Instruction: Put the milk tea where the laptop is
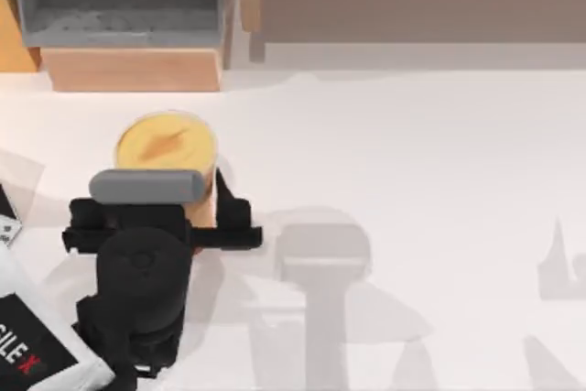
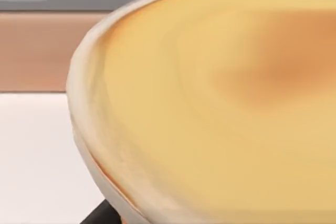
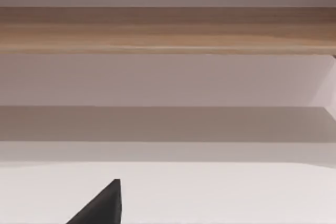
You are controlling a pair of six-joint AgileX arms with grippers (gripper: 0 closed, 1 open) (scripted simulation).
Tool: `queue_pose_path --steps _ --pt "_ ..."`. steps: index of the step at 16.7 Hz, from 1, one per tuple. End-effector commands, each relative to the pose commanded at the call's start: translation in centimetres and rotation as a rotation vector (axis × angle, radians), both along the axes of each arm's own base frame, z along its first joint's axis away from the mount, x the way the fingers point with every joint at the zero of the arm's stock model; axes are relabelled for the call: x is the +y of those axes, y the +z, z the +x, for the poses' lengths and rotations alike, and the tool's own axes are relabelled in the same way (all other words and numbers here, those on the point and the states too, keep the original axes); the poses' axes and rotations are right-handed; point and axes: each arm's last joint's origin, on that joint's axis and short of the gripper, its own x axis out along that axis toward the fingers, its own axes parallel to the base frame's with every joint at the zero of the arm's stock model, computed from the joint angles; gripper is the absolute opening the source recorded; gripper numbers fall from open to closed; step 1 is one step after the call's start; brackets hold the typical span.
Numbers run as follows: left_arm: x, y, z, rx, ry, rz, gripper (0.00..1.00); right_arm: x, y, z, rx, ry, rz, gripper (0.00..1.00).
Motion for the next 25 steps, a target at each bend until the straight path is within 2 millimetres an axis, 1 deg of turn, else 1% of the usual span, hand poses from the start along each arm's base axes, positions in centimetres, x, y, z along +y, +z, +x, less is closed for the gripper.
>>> queue_pose_path --steps 3,7,10,12,15,18,21,25 --pt "0.0 0.6 0.0 0.0 0.0 0.0 0.0 0.0 0.0 0.0 0.0 0.0 0.0 1.0" --pt "0.0 0.5 0.0 0.003 0.0 0.004 0.0 0.0 0.0 0.0 0.0 0.0 0.0 1.0" --pt "-0.1 2.2 0.7 -0.064 0.006 -0.057 0.0 0.0 0.0 0.0 0.0 0.0 0.0 1.0" --pt "0.2 3.4 1.1 -0.102 0.009 -0.089 0.0 0.0 0.0 0.0 0.0 0.0 0.0 1.0" --pt "1.4 5.0 1.4 -0.139 0.013 -0.112 0.0 0.0 0.0 0.0 0.0 0.0 0.0 1.0" --pt "3.1 6.0 1.3 -0.152 0.016 -0.111 0.0 0.0 0.0 0.0 0.0 0.0 0.0 1.0" --pt "5.0 6.6 0.9 -0.148 0.016 -0.095 0.0 0.0 0.0 0.0 0.0 0.0 0.0 1.0" --pt "7.5 6.6 -0.2 -0.121 0.014 -0.063 0.0 0.0 0.0 0.0 0.0 0.0 0.0 1.0"
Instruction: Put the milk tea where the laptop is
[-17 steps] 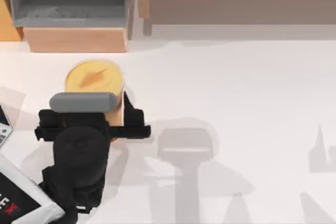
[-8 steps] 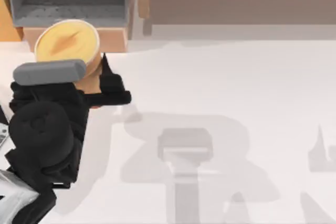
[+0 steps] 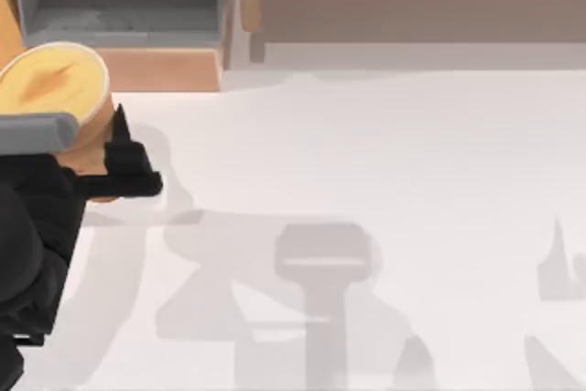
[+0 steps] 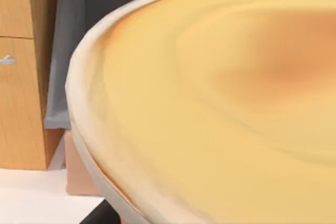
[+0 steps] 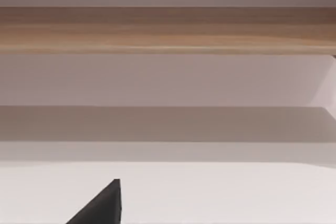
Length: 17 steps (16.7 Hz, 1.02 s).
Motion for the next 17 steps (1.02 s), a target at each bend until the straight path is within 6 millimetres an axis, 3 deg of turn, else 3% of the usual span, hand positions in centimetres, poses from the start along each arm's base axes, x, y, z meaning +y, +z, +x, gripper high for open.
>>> queue_pose_path --steps 8,17 --pt "3.5 -1.5 -2.4 0.086 -0.011 0.054 0.0 0.0 0.0 0.0 0.0 0.0 0.0 1.0" --pt "4.2 -2.2 -3.1 0.118 -0.015 0.067 0.0 0.0 0.0 0.0 0.0 0.0 0.0 1.0"
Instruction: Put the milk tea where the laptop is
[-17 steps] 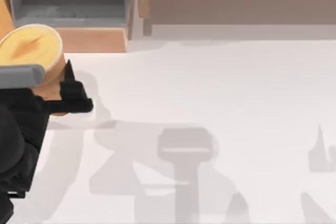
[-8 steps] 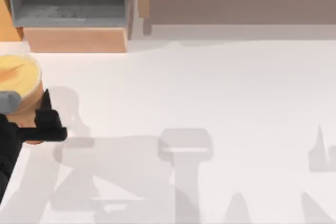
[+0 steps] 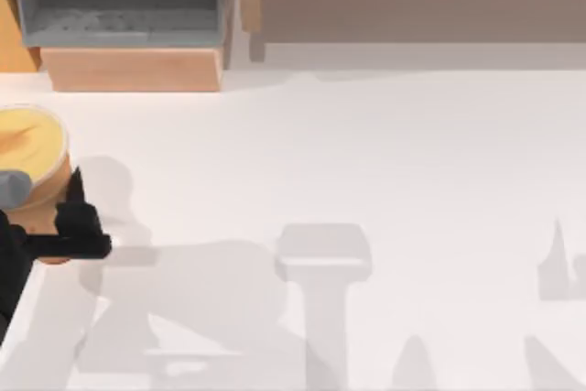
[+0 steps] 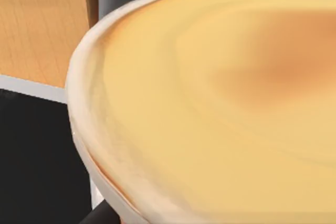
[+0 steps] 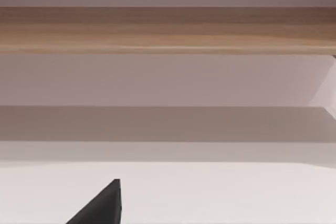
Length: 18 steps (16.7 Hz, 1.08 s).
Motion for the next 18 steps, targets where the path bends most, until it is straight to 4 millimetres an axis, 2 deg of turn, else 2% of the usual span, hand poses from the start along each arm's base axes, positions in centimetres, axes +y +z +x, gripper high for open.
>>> queue_pose_path --steps 11,18 --pt "-0.3 -0.3 0.8 -0.059 -0.003 -0.025 0.0 0.0 0.0 0.0 0.0 0.0 0.0 1.0" --pt "-0.2 -1.2 1.0 -0.09 0.003 -0.031 0.0 0.0 0.0 0.0 0.0 0.0 0.0 1.0"
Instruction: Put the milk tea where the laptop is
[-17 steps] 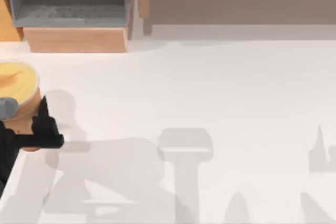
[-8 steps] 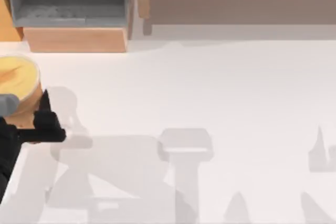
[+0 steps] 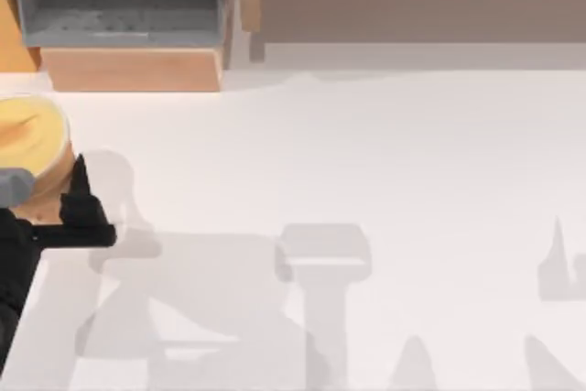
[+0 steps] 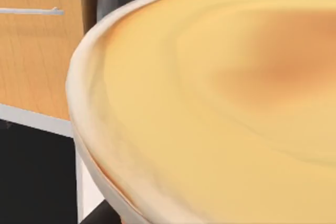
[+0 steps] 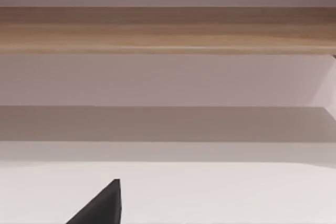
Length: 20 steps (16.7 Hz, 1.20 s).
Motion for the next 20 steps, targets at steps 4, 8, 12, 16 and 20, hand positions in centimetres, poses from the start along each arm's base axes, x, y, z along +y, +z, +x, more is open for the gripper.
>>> queue_pose_path --steps 4,8,12,16,20 --pt "0.1 -1.2 -0.6 0.051 -0.002 0.02 0.0 0.0 0.0 0.0 0.0 0.0 0.0 1.0" --pt "0.2 -1.8 -1.0 0.09 -0.003 0.031 0.0 0.0 0.0 0.0 0.0 0.0 0.0 1.0" --pt "0.2 -1.8 -1.0 0.09 -0.003 0.031 0.15 0.0 0.0 0.0 0.0 0.0 0.0 1.0" --pt "0.2 -1.8 -1.0 0.09 -0.003 0.031 0.45 0.0 0.0 0.0 0.0 0.0 0.0 1.0" --pt "0.2 -1.8 -1.0 0.09 -0.003 0.031 0.75 0.0 0.0 0.0 0.0 0.0 0.0 1.0"
